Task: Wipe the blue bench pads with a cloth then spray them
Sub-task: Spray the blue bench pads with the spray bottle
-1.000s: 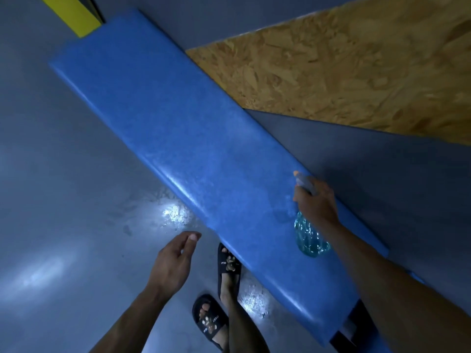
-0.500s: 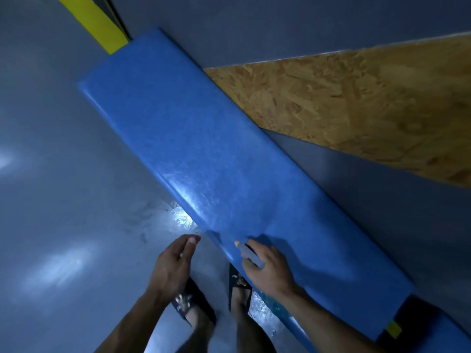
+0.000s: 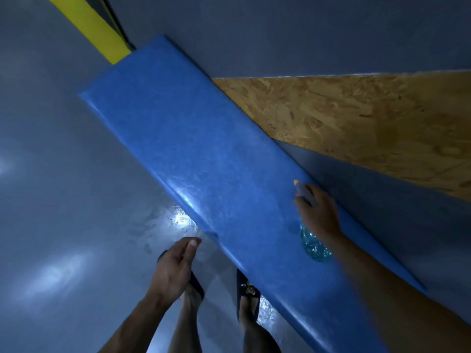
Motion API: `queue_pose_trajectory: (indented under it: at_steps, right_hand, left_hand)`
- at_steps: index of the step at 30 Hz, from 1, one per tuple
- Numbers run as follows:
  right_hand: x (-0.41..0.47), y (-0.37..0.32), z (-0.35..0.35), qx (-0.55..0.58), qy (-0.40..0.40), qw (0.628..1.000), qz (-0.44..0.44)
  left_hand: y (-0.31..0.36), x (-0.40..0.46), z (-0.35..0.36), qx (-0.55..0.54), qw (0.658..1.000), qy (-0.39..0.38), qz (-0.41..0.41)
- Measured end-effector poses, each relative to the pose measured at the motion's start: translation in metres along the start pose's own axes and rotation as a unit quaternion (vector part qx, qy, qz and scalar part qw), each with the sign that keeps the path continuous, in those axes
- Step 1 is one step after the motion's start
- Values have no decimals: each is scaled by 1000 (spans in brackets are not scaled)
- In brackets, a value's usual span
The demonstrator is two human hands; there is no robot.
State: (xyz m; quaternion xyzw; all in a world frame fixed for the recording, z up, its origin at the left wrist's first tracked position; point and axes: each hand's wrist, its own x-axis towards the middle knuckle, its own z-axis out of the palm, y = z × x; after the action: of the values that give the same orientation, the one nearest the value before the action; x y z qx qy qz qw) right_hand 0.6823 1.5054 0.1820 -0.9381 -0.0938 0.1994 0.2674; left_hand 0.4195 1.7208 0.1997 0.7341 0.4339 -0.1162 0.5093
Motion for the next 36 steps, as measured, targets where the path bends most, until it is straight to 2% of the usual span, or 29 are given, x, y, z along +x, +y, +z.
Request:
queue_pose_trajectory:
  at_steps: [5, 14, 16, 21, 26, 30, 32, 36]
  right_hand:
    - [-6, -33, 14, -27, 18, 999, -2]
    - [-93, -102, 113, -28, -134, 986, -97]
    - [-101, -117, 129, -22, -150, 984, -92]
    - [-74, -140, 147, 4, -65, 998, 8]
    - [-23, -151, 132, 31, 13, 999, -6]
    - [25, -163, 110, 26, 61, 998, 22]
    - [41, -171, 105, 25, 73, 997, 33]
    - [46, -194, 109, 15, 47, 999, 14]
  left_hand:
    - [-11, 16, -25, -14, 1000, -19, -11]
    - [-29, 47, -81, -9, 1000, -24, -15]
    - [-32, 54, -94, -19, 999, -25, -22]
    - [-47, 73, -124, -16, 999, -32, -23]
    - [-53, 85, -146, -38, 998, -36, -22]
    - [-59, 94, -163, -54, 998, -31, -20]
    - [-62, 99, -170, -59, 998, -29, -17]
    - [-64, 107, -181, -48, 998, -25, -12]
